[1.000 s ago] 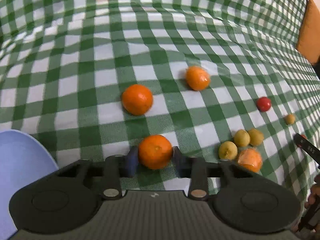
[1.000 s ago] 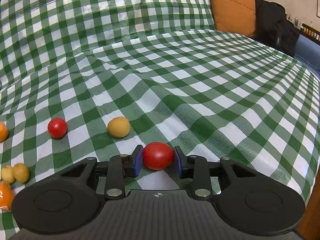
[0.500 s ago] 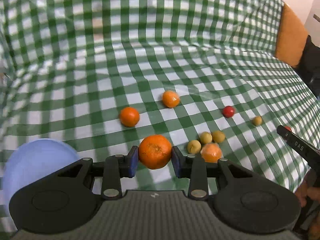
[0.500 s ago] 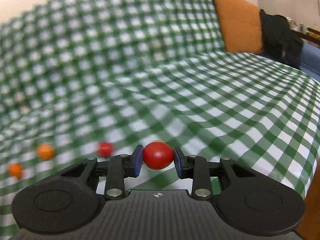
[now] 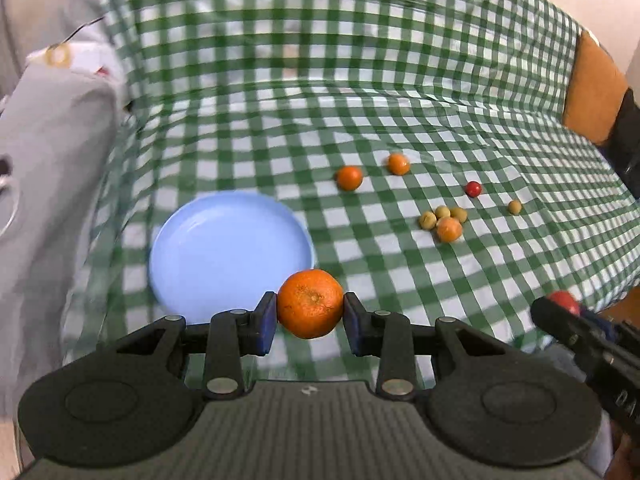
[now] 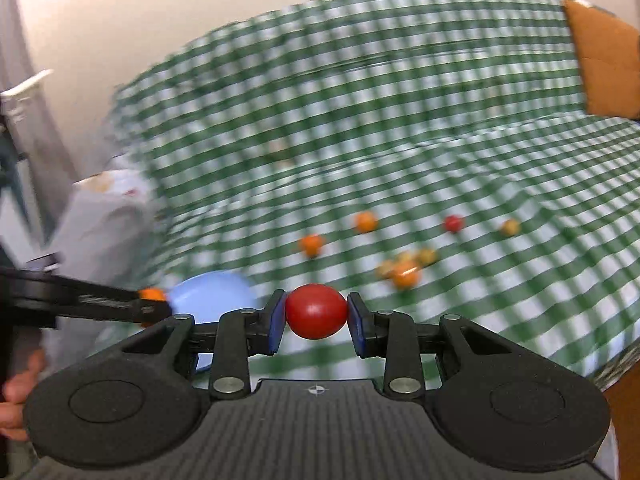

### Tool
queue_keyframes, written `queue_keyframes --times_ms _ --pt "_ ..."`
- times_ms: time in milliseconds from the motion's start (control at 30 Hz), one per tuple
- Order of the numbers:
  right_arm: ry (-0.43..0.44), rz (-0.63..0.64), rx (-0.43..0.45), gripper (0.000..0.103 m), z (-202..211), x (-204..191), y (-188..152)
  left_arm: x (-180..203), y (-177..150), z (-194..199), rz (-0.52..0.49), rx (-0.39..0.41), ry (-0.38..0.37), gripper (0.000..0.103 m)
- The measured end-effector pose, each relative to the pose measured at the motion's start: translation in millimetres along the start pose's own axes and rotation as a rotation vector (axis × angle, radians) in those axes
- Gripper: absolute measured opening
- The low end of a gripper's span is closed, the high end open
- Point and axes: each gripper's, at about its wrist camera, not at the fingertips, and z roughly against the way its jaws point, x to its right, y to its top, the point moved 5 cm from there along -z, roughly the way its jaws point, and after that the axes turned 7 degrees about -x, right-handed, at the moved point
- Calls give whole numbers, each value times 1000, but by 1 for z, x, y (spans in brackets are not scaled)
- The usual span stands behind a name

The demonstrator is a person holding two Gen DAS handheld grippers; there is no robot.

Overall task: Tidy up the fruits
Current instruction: 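Carry the orange with the left gripper and the tomato with the right gripper to the plate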

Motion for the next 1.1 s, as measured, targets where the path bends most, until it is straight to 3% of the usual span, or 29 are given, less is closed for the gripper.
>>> queue_keyframes --times_ms 200,433,1100 --pt "56 50 -14 34 31 -53 -25 -30 -32 37 50 23 9 39" --pt "90 127 7 34 54 -84 -40 -44 -61 68 96 56 14 39" --pt "114 156 -5 34 52 -92 -45 -56 -65 77 135 66 26 39"
